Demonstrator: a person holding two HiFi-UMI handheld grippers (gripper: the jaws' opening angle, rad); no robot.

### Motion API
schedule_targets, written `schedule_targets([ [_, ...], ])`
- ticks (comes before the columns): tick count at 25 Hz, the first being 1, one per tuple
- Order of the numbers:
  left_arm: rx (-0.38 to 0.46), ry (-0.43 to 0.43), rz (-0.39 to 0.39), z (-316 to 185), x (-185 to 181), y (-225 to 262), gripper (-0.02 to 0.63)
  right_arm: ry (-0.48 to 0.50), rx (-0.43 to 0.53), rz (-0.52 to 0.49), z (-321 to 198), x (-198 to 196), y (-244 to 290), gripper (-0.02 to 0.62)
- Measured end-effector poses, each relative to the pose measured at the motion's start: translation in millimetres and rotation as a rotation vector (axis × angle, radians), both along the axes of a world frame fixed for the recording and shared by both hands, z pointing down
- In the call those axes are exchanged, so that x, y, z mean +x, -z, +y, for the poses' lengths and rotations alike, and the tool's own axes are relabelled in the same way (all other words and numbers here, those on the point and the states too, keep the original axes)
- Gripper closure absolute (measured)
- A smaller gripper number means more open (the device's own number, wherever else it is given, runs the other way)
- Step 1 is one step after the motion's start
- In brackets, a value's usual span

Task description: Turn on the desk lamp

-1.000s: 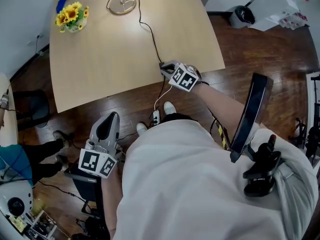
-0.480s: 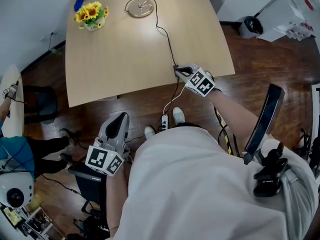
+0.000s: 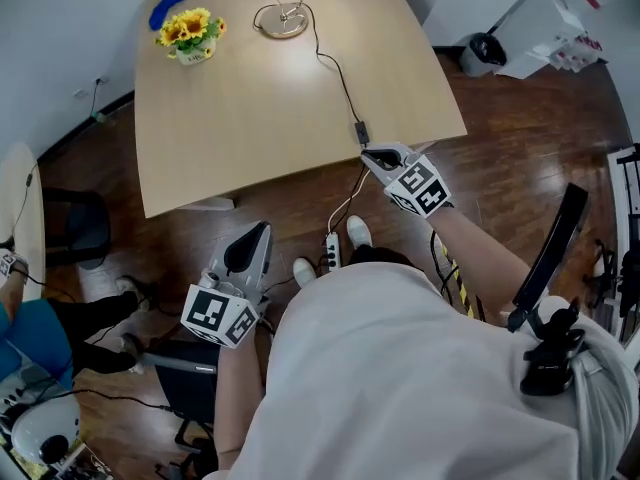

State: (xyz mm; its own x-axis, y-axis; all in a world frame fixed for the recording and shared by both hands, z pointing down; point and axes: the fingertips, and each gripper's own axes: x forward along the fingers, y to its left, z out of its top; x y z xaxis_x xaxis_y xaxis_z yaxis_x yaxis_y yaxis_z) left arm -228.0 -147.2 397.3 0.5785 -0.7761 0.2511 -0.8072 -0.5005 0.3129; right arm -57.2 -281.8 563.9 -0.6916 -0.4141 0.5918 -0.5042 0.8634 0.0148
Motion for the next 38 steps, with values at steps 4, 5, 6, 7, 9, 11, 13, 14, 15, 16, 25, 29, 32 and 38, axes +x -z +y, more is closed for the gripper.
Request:
schedule_targets([
  [4, 0.01, -0.067, 0.025, 16.3, -15.2, -7.6, 0.588, -0.057, 0.025, -0.002, 40.5, 0.5, 25.2, 0.592],
  [5, 0.008, -0.081, 0.026, 21.2, -20.9, -11.8, 0.588, -0.076, 0.031, -0.005, 52.3, 0.8, 30.9, 0.592],
  [6, 0.005, -0.095, 0.027, 26.5, -26.0, -15.9, 0.588, -0.094, 0.034, -0.008, 65.2, 1.2, 36.2, 0.592],
  [7, 0.002, -0.106, 0.028, 31.9, -30.2, -19.6, 0.588, -0.11, 0.034, -0.011, 78.7, 1.8, 40.9, 0.592],
  [9, 0.0, -0.121, 0.032, 41.1, -35.8, -24.4, 0.588, -0.133, 0.029, -0.015, 105.9, 4.1, 48.3, 0.592],
  [11, 0.007, -0.125, 0.031, 47.2, -38.3, -25.7, 0.588, -0.144, 0.026, -0.013, 130.3, 7.1, 53.0, 0.591],
  [13, 0.02, -0.121, 0.022, 52.1, -38.9, -25.3, 0.588, -0.143, 0.03, -0.01, 148.9, 8.8, 56.9, 0.591],
  [14, 0.026, -0.117, 0.019, 54.7, -38.5, -25.1, 0.588, -0.14, 0.036, -0.012, 155.9, 9.3, 59.3, 0.591],
  [15, 0.031, -0.111, 0.016, 57.9, -37.5, -24.8, 0.588, -0.137, 0.043, -0.017, 161.7, 10.0, 62.1, 0.591],
  [16, 0.034, -0.107, 0.014, 61.5, -35.6, -24.2, 0.588, -0.136, 0.049, -0.025, 166.8, 11.2, 65.4, 0.591],
  [25, 0.059, -0.079, -0.021, 102.6, 31.4, 2.5, 0.588, -0.087, 0.111, -0.135, 205.4, 62.6, 103.8, 0.591],
  [29, 0.072, -0.048, -0.034, 138.7, 81.5, 8.3, 0.588, -0.069, 0.107, -0.191, 232.9, 106.2, 105.9, 0.591],
  [32, 0.073, -0.009, -0.048, 170.6, 117.5, 6.2, 0.588, -0.047, 0.087, -0.209, 257.9, 138.7, 96.2, 0.591],
  [38, 0.02, 0.055, -0.063, 237.4, 165.8, -1.8, 0.588, 0.047, 0.054, -0.211, 309.7, 176.1, 81.9, 0.591],
])
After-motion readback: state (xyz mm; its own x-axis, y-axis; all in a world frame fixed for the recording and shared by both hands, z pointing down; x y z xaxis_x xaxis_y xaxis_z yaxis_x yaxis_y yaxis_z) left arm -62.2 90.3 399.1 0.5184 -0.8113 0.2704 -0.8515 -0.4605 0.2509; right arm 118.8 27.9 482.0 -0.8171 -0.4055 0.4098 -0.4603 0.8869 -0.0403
